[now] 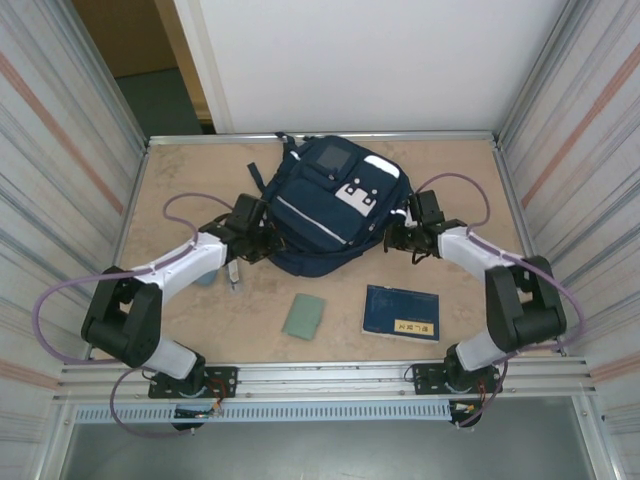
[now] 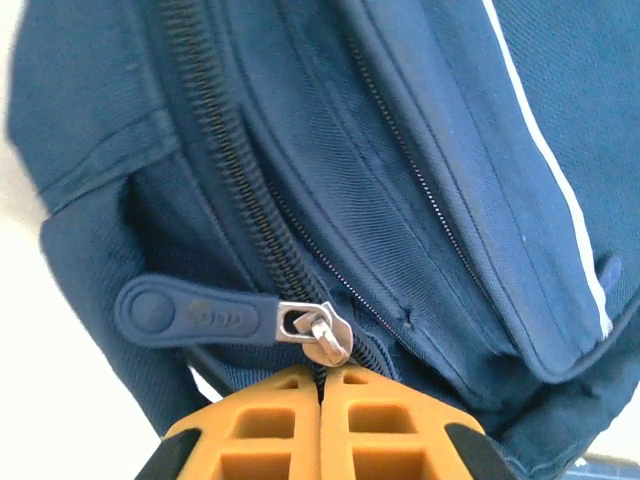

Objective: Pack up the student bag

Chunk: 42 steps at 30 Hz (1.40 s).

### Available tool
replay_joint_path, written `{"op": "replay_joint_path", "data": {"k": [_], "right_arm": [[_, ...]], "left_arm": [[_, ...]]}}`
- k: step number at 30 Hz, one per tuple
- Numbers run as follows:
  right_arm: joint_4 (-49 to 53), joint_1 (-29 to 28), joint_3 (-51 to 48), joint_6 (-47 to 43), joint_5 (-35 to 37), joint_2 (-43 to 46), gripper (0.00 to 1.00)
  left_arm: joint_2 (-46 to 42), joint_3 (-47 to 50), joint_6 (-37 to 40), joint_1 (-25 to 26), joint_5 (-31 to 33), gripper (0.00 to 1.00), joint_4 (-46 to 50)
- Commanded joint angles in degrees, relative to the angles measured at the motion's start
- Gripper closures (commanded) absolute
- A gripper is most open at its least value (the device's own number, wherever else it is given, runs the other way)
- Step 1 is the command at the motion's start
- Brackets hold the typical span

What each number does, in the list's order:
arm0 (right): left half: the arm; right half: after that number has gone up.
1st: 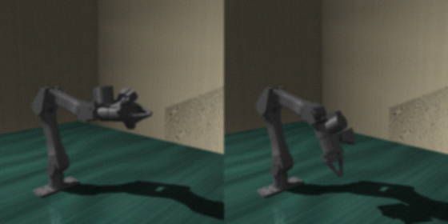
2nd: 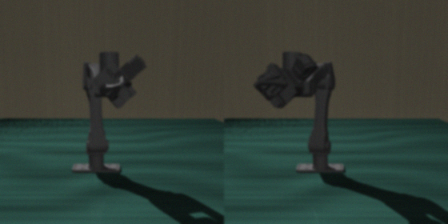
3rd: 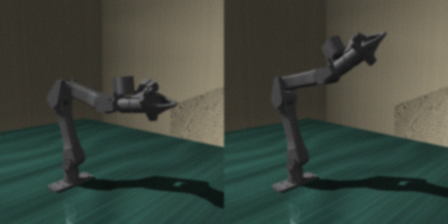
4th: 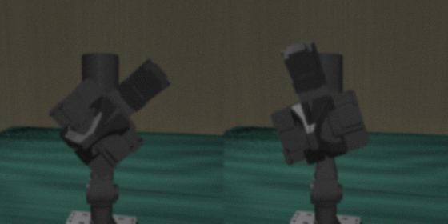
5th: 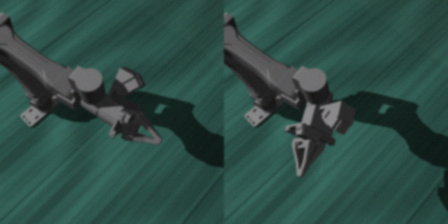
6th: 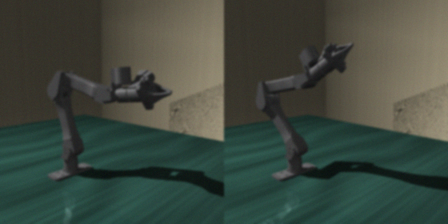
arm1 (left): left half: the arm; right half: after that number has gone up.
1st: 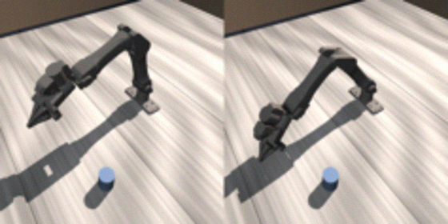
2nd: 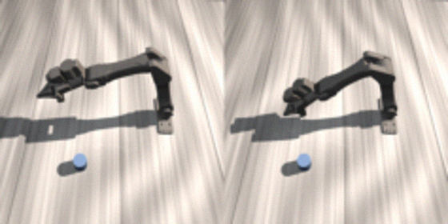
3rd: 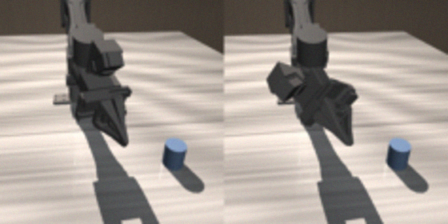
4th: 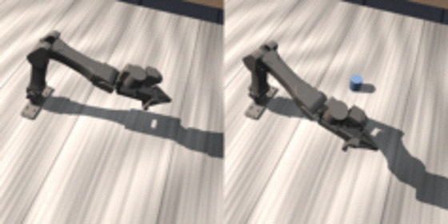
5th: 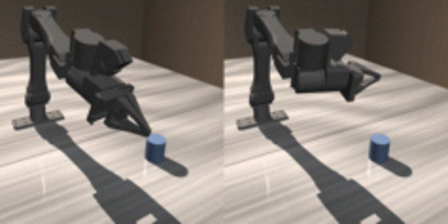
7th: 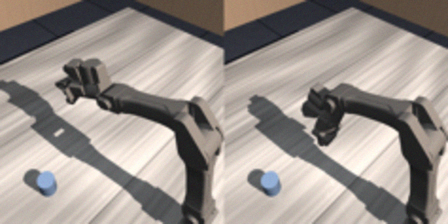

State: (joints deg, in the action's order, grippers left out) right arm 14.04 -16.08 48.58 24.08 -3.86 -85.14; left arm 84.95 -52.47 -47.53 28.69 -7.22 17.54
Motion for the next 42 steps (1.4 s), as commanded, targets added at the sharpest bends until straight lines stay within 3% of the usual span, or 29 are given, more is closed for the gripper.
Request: {"op": "replay_joint_path", "data": {"k": [1, 5, 8, 10, 12, 16, 20, 23, 25, 32, 34, 37, 39, 42], "right_arm": [[4.0, 0.0, -1.2, 4.1, 5.1, 7.9, 0.55], [5.1, 0.0, -2.8, 4.3, 1.8, 13.9, 0.53], [7.4, -0.4, -1.3, 2.4, -4.4, 14.9, 0.53], [8.6, -2.1, 0.1, -1.9, -9.9, 14.6, 0.53], [9.9, -6.2, 1.7, -8.4, -10.9, 14.5, 0.54], [10.7, -11.1, 4.0, -21.5, -16.9, 13.3, 0.53], [7.9, -16.6, 5.0, -35.3, -17.7, 8.8, 0.52], [8.8, -22.1, 8.2, -46.0, -17.2, 3.3, 0.44], [8.2, -24.8, 9.1, -52.4, -16.0, 0.2, 0.44], [6.6, -27.4, 12.5, -56.3, -11.8, -8.8, 0.44], [6.4, -27.6, 12.6, -57.0, -11.6, -10.2, 0.53], [5.0, -27.4, 11.1, -57.7, -11.8, -10.0, 0.78], [2.3, -27.4, 8.8, -58.5, -11.3, -8.5, 0.83], [0.5, -27.2, 6.7, -59.6, -11.1, -6.7, 0.99]], "left_arm": [[-0.7, 0.6, -7.8, 5.5, 2.7, 1.0, -2.1], [0.3, -1.1, -10.2, 12.3, 4.5, 0.98, -5.5], [1.3, -3.7, -6.9, 14.2, 3.4, 0.79, -5.8], [0.7, -4.2, -4.7, 14.1, 1.9, 0.7, -5.4], [-1.8, -3.6, -2.1, 13.9, 1.3, 0.62, -3.4], [-9.0, -0.3, 5.9, 13.8, 4.0, 0.51, -1.7], [-14.2, 3.1, 13.2, 10.0, 1.7, 0.49, 0.0], [-17.1, 7.1, 18.8, 5.7, -6.2, 0.5, -4.5], [-18.0, 10.1, 22.1, 3.7, -12.1, 0.5, -9.0], [-13.7, 10.1, 29.0, 2.6, -18.3, 0.5, -8.7], [-12.2, 10.1, 29.1, 2.5, -19.0, 0.5, -9.7], [-9.3, 9.4, 29.4, 2.5, -19.4, 0.5, -9.4], [-7.9, 8.8, 29.5, 2.4, -19.3, 0.5, -9.5], [-7.0, 8.4, 30.7, 2.4, -19.3, 0.5, -10.0]]}}
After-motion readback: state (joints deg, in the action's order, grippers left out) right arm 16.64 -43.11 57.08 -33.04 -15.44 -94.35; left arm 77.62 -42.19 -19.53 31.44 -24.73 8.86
